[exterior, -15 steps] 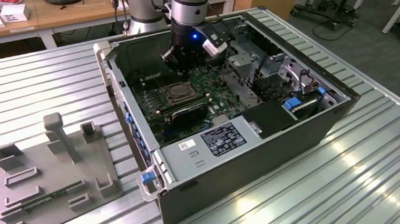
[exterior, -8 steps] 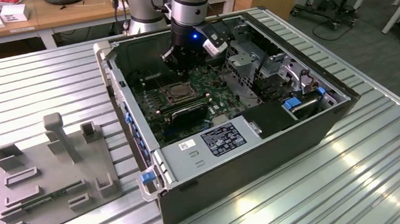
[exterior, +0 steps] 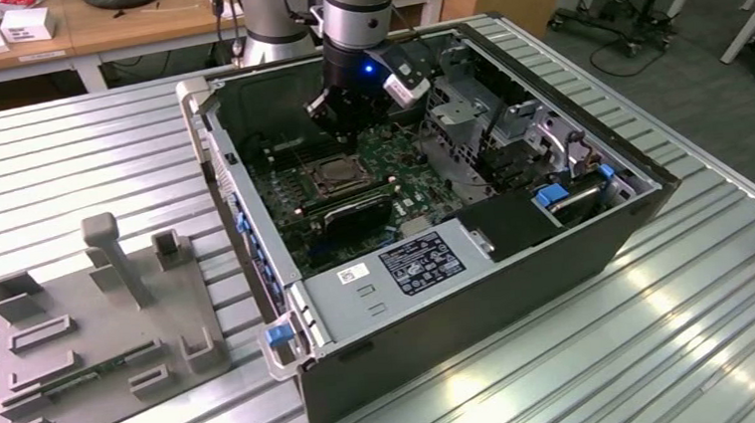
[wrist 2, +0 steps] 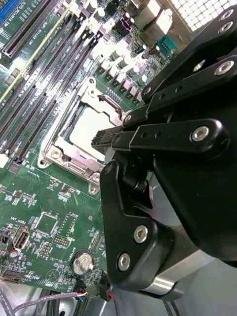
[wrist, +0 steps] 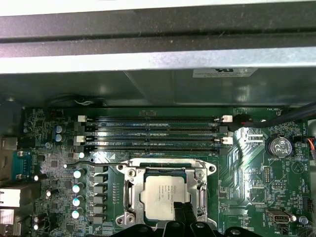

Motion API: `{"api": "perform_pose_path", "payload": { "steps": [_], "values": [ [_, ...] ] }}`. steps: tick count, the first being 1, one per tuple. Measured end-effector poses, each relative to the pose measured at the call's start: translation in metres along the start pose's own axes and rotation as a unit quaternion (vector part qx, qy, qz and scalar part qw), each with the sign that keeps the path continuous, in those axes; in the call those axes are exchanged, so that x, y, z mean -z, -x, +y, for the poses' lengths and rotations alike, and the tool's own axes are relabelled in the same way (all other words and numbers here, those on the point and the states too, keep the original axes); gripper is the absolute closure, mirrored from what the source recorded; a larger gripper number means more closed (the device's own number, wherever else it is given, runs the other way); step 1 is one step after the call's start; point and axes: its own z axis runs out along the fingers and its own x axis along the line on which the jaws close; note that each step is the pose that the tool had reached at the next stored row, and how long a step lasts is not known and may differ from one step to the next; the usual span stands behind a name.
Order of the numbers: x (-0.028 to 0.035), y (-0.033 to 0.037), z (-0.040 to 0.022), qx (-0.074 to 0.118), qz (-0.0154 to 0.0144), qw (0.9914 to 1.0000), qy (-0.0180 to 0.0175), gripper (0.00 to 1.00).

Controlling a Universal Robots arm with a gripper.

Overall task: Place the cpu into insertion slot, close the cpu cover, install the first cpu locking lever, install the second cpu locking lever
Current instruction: 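Close the cpu cover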

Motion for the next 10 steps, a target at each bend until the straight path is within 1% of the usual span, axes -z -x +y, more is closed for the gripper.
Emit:
{"api": "perform_pose_path", "payload": {
  "steps": [7,10],
  "values": [
    [0.0000,-0.0001,0.0000,0.000,-0.0002,1.00000,0.0000,0.89],
    [0.0000,-0.0009,0.0000,0.002,-0.0021,1.00000,0.0004,0.89]
  ]
}}
